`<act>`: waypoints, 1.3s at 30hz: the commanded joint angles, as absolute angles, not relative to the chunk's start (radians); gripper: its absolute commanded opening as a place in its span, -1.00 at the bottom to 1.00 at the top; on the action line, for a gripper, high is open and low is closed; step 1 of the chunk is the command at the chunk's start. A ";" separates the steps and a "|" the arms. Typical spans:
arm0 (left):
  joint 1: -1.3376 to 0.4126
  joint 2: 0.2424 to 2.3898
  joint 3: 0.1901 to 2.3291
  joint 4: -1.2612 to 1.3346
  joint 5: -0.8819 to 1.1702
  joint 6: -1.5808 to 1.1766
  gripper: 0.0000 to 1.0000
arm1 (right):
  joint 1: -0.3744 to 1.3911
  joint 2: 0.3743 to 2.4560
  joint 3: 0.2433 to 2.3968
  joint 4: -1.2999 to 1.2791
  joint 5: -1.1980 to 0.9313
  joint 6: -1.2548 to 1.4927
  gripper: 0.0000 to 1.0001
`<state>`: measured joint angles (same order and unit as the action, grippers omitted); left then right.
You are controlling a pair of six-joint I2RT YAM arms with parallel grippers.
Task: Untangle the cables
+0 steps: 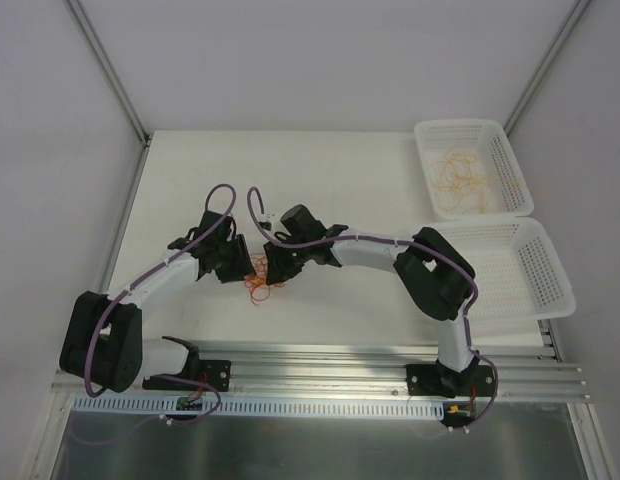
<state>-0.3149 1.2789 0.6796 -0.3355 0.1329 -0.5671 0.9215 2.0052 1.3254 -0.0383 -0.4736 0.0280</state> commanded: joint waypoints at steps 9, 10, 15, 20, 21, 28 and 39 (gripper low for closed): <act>-0.322 1.357 0.666 -0.316 0.118 -0.620 -1.00 | 0.925 1.740 1.194 0.005 -0.404 0.005 -0.99; -0.324 1.364 0.664 -0.314 0.118 -0.623 -1.00 | 0.925 1.712 1.186 0.005 -0.400 0.005 -0.99; -0.324 1.396 0.667 -0.316 0.114 -0.634 -1.00 | 0.910 1.545 1.154 -0.049 -0.373 0.006 -0.99; -0.324 1.402 0.660 -0.316 0.092 -0.638 -1.00 | 0.862 1.395 1.181 -0.116 -0.324 0.009 -0.99; -0.324 1.401 0.654 -0.316 0.087 -0.638 -1.00 | 0.855 1.372 1.190 -0.135 -0.304 0.005 -0.99; -0.324 1.394 0.638 -0.318 0.043 -0.667 -1.00 | 0.778 1.152 1.281 -0.264 -0.169 -0.064 -0.99; -0.278 1.358 0.666 -0.351 0.006 -0.661 -1.00 | 0.713 0.939 1.364 -0.403 -0.006 -0.147 -0.99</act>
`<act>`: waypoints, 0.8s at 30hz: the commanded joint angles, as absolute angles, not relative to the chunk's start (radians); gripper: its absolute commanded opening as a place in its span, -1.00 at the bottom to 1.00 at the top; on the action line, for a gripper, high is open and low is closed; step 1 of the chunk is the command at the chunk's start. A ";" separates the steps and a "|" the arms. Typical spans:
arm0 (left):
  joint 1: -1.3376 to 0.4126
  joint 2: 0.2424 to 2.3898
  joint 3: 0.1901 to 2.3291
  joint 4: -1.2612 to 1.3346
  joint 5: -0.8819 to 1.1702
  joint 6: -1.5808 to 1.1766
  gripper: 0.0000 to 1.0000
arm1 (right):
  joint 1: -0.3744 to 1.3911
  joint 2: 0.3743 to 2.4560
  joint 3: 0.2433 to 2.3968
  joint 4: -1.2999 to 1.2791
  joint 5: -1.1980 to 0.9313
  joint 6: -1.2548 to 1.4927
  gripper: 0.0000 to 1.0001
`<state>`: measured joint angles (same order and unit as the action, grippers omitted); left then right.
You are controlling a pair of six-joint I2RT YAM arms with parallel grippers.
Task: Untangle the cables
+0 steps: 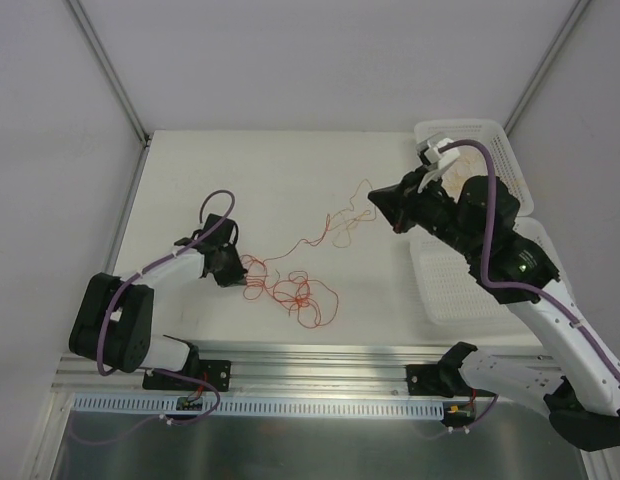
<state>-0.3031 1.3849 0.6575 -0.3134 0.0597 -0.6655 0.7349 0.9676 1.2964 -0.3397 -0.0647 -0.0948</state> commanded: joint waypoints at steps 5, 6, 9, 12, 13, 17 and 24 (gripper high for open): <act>-0.226 1.368 0.681 -0.373 -0.021 -0.658 -1.00 | 0.678 0.920 1.526 -0.538 0.099 -0.230 -0.99; -0.216 1.367 0.680 -0.376 -0.020 -0.661 -1.00 | 0.677 0.913 1.545 -0.557 0.167 -0.257 -0.99; -0.158 1.368 0.670 -0.383 -0.005 -0.680 -1.00 | 0.666 0.873 1.594 -0.592 0.267 -0.317 -0.99; -0.100 1.359 0.658 -0.390 -0.002 -0.703 -1.00 | 0.664 0.836 1.630 -0.613 0.322 -0.356 -0.99; -0.086 1.355 0.657 -0.390 -0.002 -0.709 -1.00 | 0.664 0.830 1.640 -0.620 0.334 -0.374 -0.99; -0.006 1.350 0.669 -0.390 0.066 -0.713 -1.00 | 0.666 0.801 1.640 -0.638 0.394 -0.396 -0.99; 0.035 1.330 0.747 -0.409 0.060 -0.632 -1.00 | 0.664 0.828 1.629 -0.654 0.394 -0.405 -0.99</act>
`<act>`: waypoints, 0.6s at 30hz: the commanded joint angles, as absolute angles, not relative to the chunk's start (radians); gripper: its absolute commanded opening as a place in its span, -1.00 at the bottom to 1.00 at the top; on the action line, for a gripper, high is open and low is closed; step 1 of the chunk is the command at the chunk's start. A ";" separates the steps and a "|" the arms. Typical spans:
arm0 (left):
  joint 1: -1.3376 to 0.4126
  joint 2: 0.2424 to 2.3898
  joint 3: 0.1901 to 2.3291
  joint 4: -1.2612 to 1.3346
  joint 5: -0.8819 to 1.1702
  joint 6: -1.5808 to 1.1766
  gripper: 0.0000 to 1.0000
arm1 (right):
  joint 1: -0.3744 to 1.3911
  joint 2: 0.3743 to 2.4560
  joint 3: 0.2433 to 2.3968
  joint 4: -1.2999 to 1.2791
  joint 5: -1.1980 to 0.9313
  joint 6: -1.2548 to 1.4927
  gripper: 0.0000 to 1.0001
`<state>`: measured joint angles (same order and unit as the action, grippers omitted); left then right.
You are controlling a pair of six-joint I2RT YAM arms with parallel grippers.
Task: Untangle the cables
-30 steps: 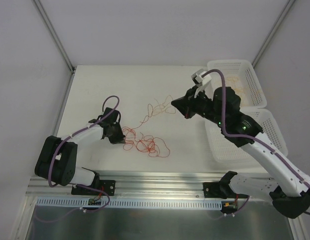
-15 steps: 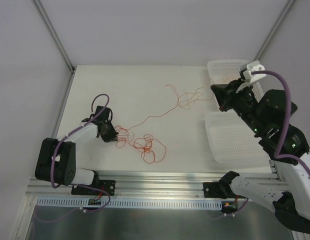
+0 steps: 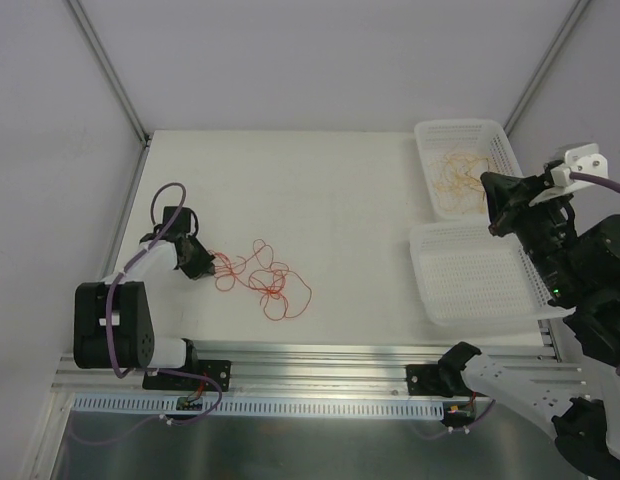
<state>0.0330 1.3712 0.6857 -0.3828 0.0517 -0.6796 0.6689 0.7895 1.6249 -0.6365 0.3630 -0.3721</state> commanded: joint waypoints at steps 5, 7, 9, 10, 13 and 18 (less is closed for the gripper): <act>0.035 1.267 0.779 -0.422 0.106 -0.554 -0.80 | 0.661 0.880 1.635 -0.635 0.396 -0.442 -0.99; 0.034 1.233 0.778 -0.422 0.124 -0.513 -0.57 | 0.650 0.920 1.643 -0.630 0.393 -0.445 -0.99; 0.035 1.181 0.775 -0.422 0.130 -0.486 -0.40 | 0.623 0.943 1.652 -0.629 0.362 -0.436 -0.99; 0.034 1.163 0.772 -0.422 0.143 -0.462 -0.17 | 0.611 0.959 1.657 -0.624 0.345 -0.428 -0.99; 0.035 1.088 0.755 -0.422 0.159 -0.414 0.19 | 0.540 1.017 1.675 -0.620 0.272 -0.397 -0.99; 0.035 0.939 0.707 -0.422 0.209 -0.307 0.89 | 0.318 1.155 1.709 -0.603 0.146 -0.327 -0.99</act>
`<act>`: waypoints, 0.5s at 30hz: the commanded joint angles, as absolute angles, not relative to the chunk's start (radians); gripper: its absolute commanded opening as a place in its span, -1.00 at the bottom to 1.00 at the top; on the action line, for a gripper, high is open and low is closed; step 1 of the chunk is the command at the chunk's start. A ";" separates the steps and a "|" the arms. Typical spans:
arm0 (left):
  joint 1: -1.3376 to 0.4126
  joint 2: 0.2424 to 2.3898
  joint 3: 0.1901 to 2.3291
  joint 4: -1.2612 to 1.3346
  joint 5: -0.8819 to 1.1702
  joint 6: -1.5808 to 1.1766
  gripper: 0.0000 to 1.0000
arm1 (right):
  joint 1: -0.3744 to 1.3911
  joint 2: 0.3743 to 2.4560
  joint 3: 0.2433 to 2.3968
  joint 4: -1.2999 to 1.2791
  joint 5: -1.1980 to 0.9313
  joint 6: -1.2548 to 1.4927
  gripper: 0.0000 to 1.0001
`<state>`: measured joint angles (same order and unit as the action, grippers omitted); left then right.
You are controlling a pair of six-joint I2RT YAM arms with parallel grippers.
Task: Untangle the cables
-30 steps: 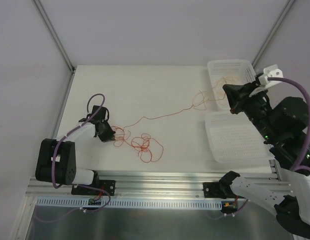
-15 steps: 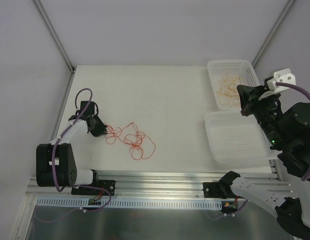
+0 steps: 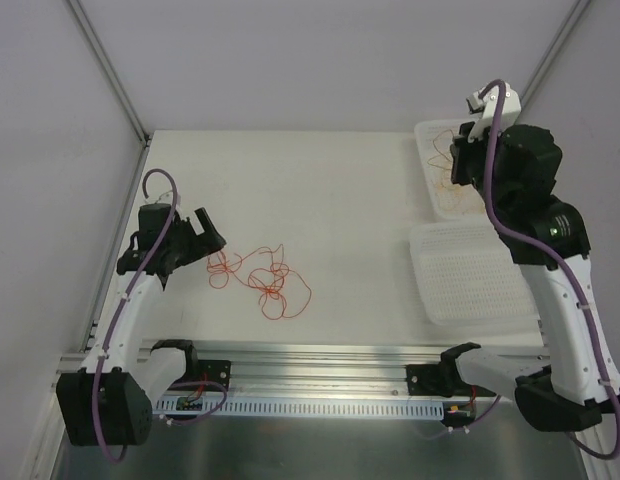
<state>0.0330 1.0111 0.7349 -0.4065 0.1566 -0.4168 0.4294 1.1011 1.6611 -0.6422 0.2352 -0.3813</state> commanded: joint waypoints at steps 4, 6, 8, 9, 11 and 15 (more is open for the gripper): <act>0.034 0.855 0.663 -0.420 0.215 -0.239 0.98 | 0.151 1.274 1.736 -0.565 0.092 -0.261 -0.99; 0.032 0.825 0.643 -0.419 0.215 -0.236 0.98 | 0.059 1.328 1.743 -0.539 0.066 -0.216 -0.99; 0.034 0.819 0.630 -0.414 0.201 -0.233 0.98 | 0.011 1.408 1.755 -0.486 0.045 -0.183 -0.99; 0.034 0.819 0.632 -0.413 0.193 -0.232 0.98 | -0.029 1.434 1.762 -0.468 0.044 -0.175 -0.99; 0.032 0.819 0.634 -0.405 0.190 -0.230 0.98 | -0.061 1.529 1.799 -0.425 0.046 -0.160 -0.99; 0.032 0.824 0.632 -0.397 0.184 -0.227 0.98 | -0.136 1.725 1.920 -0.435 0.063 -0.106 -0.69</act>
